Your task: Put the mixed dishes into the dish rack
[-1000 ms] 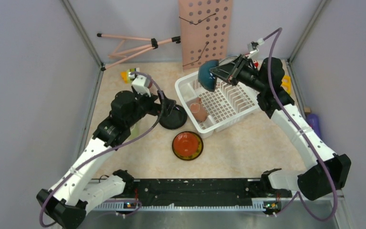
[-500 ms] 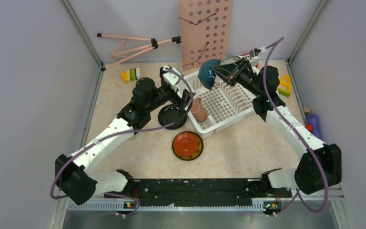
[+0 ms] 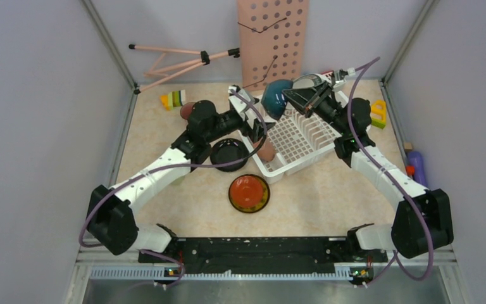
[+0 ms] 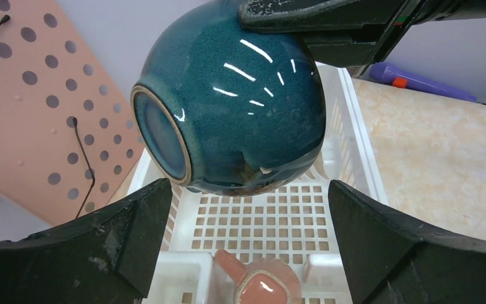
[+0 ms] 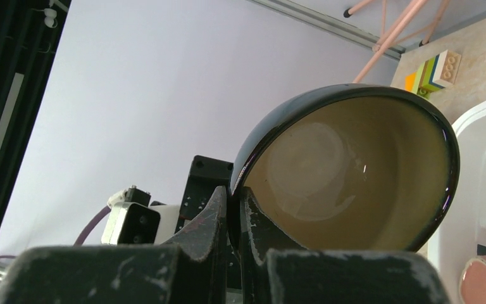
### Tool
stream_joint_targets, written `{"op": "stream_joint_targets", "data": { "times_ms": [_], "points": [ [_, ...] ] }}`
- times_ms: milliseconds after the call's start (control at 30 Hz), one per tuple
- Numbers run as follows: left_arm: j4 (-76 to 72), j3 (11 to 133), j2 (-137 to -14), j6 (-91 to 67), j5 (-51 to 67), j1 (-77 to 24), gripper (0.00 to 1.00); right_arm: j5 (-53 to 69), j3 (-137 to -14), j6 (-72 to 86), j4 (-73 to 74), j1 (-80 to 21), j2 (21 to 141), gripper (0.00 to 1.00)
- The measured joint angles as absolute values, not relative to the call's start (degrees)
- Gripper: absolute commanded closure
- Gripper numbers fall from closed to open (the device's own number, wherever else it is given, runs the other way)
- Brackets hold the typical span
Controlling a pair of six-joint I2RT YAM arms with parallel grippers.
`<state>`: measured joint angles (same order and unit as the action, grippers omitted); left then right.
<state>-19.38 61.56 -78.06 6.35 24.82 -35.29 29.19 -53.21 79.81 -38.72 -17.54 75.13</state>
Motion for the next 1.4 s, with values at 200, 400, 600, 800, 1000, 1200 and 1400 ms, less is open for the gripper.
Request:
{"op": "stream_joint_targets", "data": {
  "times_ms": [200, 400, 600, 800, 1000, 1200, 1400],
  "points": [
    [-19.1, 62.6, -80.1, 8.8, 24.2, -36.8, 0.01, 29.1, -52.0, 80.8, -40.1, -17.4, 75.1, 1.00],
    [-18.6, 64.3, -81.3, 12.8, 19.4, -39.4, 0.01, 28.4, -51.0, 82.7, -42.2, -17.3, 75.0, 1.00],
    [-18.9, 65.3, -82.1, 16.3, 14.5, -41.4, 0.01, 27.9, -51.0, 83.6, -43.5, -17.2, 75.0, 1.00],
    [-19.7, 65.6, -83.1, 16.7, 12.4, -41.9, 0.02, 27.6, -50.7, 83.7, -43.6, -17.1, 75.0, 1.00],
    [-19.7, 66.3, -84.3, 16.7, 12.3, -42.0, 0.10, 26.9, -49.7, 83.8, -43.6, -17.1, 74.6, 1.00],
    [-19.5, 66.7, -84.7, 17.8, 12.3, -42.1, 0.36, 25.8, -49.5, 83.8, -43.6, -17.1, 74.6, 1.00],
    [-17.5, 68.5, -85.6, 19.5, 12.3, -42.1, 0.88, 24.8, -49.2, 83.6, -44.1, -17.0, 74.6, 0.93]
  ]
}}
